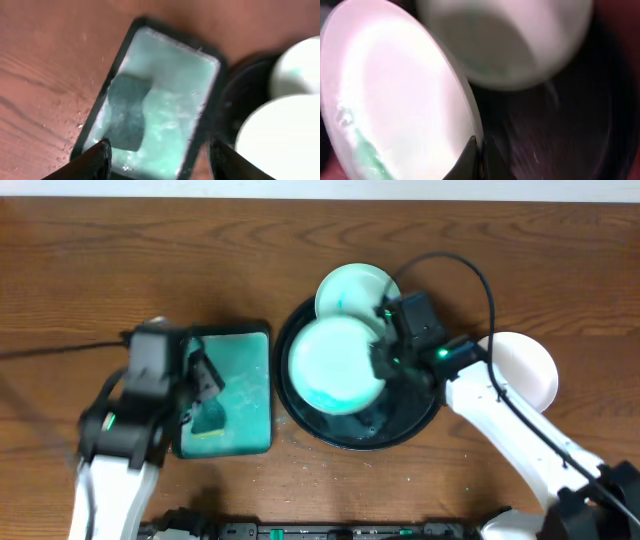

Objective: Clean dirty plates on tray and stack at the side
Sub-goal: 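Lift the front plate with the right gripper and move it over the basin, then dip the held plate into the basin water with the right gripper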

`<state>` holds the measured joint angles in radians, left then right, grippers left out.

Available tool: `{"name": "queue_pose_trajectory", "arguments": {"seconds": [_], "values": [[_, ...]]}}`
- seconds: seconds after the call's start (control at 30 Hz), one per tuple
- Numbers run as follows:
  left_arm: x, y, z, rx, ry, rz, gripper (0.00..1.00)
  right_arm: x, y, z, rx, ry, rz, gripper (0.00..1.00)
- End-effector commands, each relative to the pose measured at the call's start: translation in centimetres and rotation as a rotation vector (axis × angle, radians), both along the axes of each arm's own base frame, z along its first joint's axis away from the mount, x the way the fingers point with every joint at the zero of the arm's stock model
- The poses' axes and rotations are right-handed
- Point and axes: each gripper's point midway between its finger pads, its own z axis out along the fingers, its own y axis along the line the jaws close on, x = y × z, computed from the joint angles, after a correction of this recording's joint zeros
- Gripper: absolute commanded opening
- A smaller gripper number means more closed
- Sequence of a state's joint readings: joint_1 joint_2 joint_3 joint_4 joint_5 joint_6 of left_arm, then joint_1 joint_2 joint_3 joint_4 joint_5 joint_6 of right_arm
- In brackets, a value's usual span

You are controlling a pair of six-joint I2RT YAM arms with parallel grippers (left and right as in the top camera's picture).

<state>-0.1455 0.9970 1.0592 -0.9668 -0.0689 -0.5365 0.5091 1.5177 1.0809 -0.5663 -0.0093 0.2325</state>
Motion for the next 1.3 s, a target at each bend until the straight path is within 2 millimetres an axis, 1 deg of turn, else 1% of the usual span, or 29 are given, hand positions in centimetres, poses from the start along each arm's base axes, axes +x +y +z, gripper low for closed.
{"name": "queue_pose_trajectory", "arguments": {"seconds": [0.0, 0.07, 0.13, 0.27, 0.37, 0.5, 0.67, 0.77, 1.0, 1.1, 1.27], "values": [[-1.2, 0.0, 3.5, -0.025, -0.137, -0.011, 0.69, 0.8, 4.1, 3.9, 0.008, -0.180, 0.114, 0.01], [-2.0, 0.2, 4.9, -0.034, -0.198, -0.011, 0.75, 0.9, 7.2, 5.2, 0.039, -0.272, 0.182, 0.01], [-2.8, 0.3, 6.0, -0.041, -0.252, -0.011, 0.78, 1.2, 9.7, 6.1, 0.038, -0.369, 0.217, 0.01], [-4.0, 0.4, 7.5, -0.051, -0.326, -0.011, 0.79, 2.0, 13.5, 6.8, -0.036, -0.554, 0.275, 0.01], [-4.4, 0.5, 7.9, -0.055, -0.350, -0.012, 0.80, 1.5, 15.5, 7.8, -0.090, -0.661, 0.334, 0.01], [-4.4, 0.5, 7.9, -0.055, -0.350, -0.012, 0.81, 0.5, 16.4, 10.6, -0.155, -0.792, 0.316, 0.01], [-4.4, 0.5, 7.9, -0.054, -0.350, -0.011, 0.81, -1.8, 17.6, 13.7, -0.257, -0.934, 0.359, 0.01], [-4.4, 0.5, 7.9, -0.054, -0.350, -0.011, 0.81, -2.8, 18.1, 15.2, -0.305, -0.999, 0.350, 0.01], [-4.4, 0.5, 7.9, -0.054, -0.350, -0.011, 0.81, -4.1, 18.0, 17.6, -0.401, -1.096, 0.307, 0.01], [-4.4, 0.5, 7.9, -0.055, -0.350, -0.012, 0.81, -4.4, 18.2, 18.4, -0.402, -1.125, 0.299, 0.01], [-4.4, 0.5, 7.9, -0.054, -0.350, -0.011, 0.81, -4.6, 18.4, 19.0, -0.387, -1.147, 0.291, 0.01]]}}
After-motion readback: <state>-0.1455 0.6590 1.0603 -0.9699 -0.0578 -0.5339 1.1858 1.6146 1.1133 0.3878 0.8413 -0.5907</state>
